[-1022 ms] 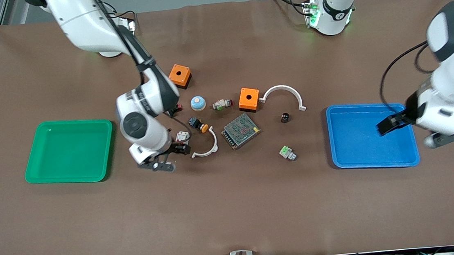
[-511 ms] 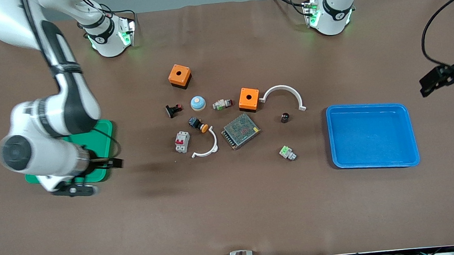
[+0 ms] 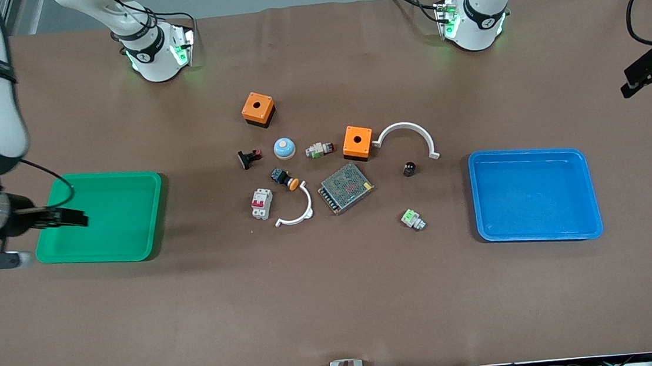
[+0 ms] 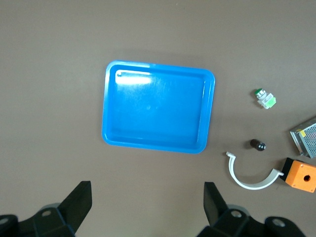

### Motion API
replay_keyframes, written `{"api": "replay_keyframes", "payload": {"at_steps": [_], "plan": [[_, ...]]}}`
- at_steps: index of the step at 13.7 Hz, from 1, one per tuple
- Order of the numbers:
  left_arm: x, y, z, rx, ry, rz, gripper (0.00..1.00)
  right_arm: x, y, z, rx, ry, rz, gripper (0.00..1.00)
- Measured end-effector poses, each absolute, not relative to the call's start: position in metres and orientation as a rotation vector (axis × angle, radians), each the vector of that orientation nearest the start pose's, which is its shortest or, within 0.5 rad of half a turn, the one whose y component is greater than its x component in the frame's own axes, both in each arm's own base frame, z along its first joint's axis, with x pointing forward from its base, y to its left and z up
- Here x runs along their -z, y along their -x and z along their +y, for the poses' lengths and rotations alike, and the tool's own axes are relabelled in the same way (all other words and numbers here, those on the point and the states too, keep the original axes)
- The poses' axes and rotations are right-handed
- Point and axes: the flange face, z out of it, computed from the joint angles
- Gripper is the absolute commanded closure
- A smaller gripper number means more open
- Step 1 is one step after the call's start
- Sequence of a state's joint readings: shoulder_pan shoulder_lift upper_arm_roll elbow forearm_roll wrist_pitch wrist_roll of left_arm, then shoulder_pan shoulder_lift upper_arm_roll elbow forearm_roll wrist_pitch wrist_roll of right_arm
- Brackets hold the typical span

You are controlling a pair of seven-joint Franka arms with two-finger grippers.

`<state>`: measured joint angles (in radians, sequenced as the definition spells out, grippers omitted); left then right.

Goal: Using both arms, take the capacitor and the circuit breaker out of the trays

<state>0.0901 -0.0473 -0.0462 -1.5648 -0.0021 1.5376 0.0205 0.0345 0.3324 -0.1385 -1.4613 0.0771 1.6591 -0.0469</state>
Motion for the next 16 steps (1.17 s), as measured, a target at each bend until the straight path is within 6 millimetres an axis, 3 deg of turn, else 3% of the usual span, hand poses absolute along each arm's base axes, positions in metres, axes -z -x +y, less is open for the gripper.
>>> {"api": "replay_keyframes", "payload": {"at_steps": [4, 16], "plan": [[-0.646, -0.53, 0.008, 0.006, 3.14, -0.002, 0.0, -0.501, -0.644, -0.076, -0.168, 3.091, 0.097, 0.0], [-0.645, -0.528, -0.036, 0.004, 3.13, 0.055, 0.0, -0.501, -0.643, -0.083, -0.202, 3.144, 0.074, 0.0]]}}
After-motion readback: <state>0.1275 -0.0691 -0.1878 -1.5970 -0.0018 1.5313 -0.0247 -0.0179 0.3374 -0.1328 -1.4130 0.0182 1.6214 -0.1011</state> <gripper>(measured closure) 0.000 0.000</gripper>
